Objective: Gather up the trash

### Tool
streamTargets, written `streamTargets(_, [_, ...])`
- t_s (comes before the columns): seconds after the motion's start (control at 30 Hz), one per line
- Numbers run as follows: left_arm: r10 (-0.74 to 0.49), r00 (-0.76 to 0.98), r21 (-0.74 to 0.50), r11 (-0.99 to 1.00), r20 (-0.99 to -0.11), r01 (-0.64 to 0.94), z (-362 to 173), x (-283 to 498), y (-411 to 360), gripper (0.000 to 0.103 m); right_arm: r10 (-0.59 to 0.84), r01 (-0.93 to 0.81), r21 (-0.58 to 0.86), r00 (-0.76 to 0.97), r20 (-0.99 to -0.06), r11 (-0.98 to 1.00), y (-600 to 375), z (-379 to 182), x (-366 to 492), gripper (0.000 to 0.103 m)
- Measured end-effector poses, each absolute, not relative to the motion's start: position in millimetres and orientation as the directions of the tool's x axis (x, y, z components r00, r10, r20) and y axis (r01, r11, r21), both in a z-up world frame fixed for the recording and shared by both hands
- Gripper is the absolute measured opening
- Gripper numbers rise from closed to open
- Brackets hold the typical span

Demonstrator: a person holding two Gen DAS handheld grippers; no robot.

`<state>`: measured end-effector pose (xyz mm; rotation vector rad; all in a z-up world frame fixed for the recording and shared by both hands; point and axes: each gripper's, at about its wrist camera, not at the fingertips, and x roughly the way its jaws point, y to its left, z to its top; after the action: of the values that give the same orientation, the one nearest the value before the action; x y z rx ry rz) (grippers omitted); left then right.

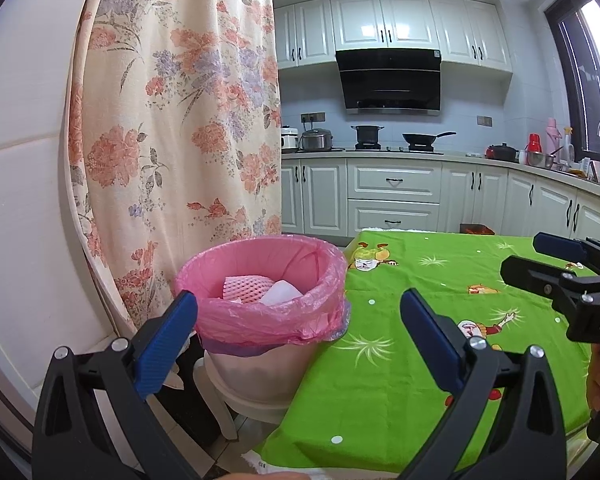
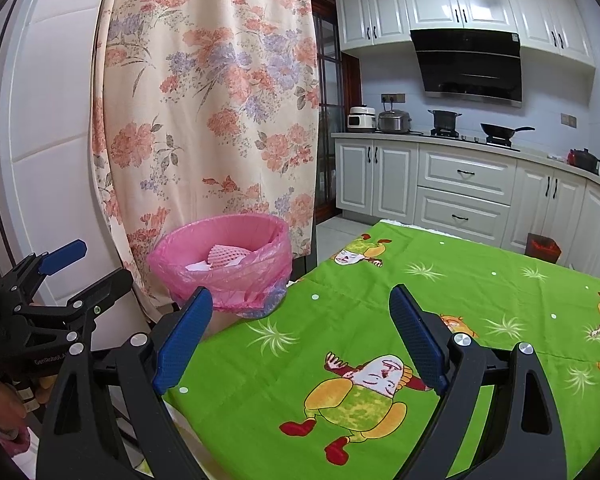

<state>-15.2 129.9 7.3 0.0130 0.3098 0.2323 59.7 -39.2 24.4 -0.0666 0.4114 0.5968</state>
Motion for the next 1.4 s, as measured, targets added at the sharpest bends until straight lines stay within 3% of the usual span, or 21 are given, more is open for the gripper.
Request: streamTargets(1.4, [0.224,0.925,0.048,0.974,-0.307,-0.220,3.3,-16.9,131.9,0.098,0.540,-0.565,0.059,0.747,-0.387,0.823,-35.2,25.4,57.8,0.084])
